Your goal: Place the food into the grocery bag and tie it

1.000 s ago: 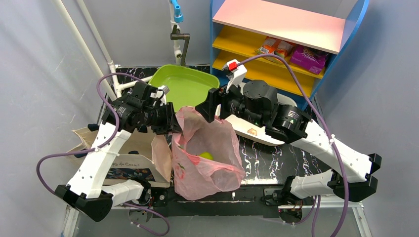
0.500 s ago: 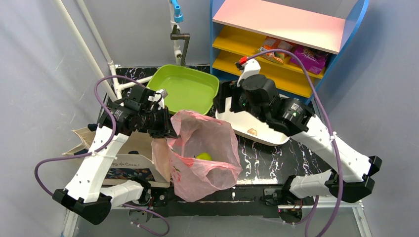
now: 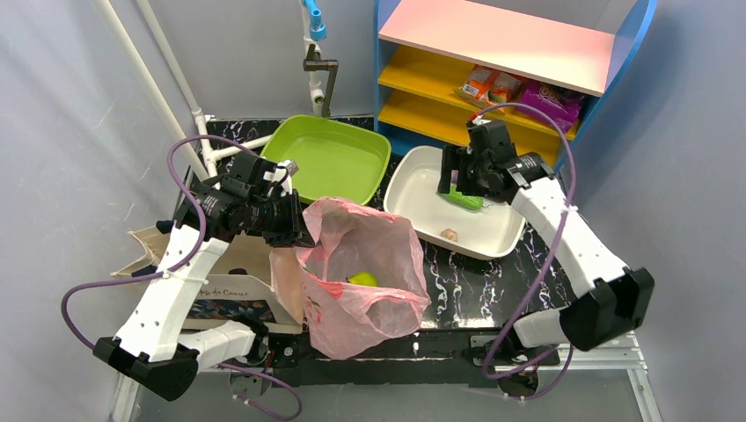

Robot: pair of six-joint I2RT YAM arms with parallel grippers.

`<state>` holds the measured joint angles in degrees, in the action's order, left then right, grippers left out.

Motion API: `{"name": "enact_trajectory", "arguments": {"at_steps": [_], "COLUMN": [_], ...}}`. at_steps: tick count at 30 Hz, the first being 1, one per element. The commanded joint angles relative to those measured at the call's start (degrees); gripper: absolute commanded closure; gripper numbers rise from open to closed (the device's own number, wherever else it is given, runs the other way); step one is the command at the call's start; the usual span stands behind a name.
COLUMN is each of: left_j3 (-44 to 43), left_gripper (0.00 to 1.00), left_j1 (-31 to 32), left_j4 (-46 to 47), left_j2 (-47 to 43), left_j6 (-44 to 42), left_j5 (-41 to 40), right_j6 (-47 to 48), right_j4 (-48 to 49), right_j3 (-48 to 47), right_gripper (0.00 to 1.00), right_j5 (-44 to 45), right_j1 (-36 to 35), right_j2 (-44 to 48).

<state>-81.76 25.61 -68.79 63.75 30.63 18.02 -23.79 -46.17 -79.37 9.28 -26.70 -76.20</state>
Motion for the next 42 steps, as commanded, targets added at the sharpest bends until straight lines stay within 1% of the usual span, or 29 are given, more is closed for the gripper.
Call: {"name": "enact_trajectory", "arguments": {"at_steps": [1,5,11,20,30,39,42], "left_j3": [-0.2,-0.3,-0.1,-1.3,-0.9,-1.4,-1.5], "left_gripper": [0.99,0.99,1.00,1.00,1.00,1.00,1.00], "left_j1": [-0.4,-0.4,-0.4,-0.4,-0.4,-0.3,-0.4], "left_j4": [-2.5,-3.0,-3.2,-3.7,-3.1,-3.1,-2.9], "left_j2": [-1.0,-1.2,-1.2,-1.0,0.2,1.5,1.8], "left_j6": [-0.7,-0.9,-1.7,-3.4,-4.3,-4.6,-4.5], "left_j5": [0.2,-0.7,-1.8,-4.1,-4.3,-4.5,-3.9], "right_j6": [6.4,9.3,13.0,21.4,28.2,26.0,25.8], "right_j4": [3.7,5.7,9.7,24.9,28.7,28.0,27.5], "right_j3": [1.1,0.2,-0.7,7.4,8.1,8.7,9.6], "right_gripper": [0.05,0.05,0.04,0.04,0.03,0.07,0.07], "right_j5": [-6.4,-7.9,-5.0,-2.5,-5.2,-8.9,-13.1], "right_j1": [4.2,7.6,9.8,11.1,12.7,13.4,13.4], "right_j2": [-4.9,-10.6,-18.2,-20.1,-24.4,-26.1,-25.0]}}
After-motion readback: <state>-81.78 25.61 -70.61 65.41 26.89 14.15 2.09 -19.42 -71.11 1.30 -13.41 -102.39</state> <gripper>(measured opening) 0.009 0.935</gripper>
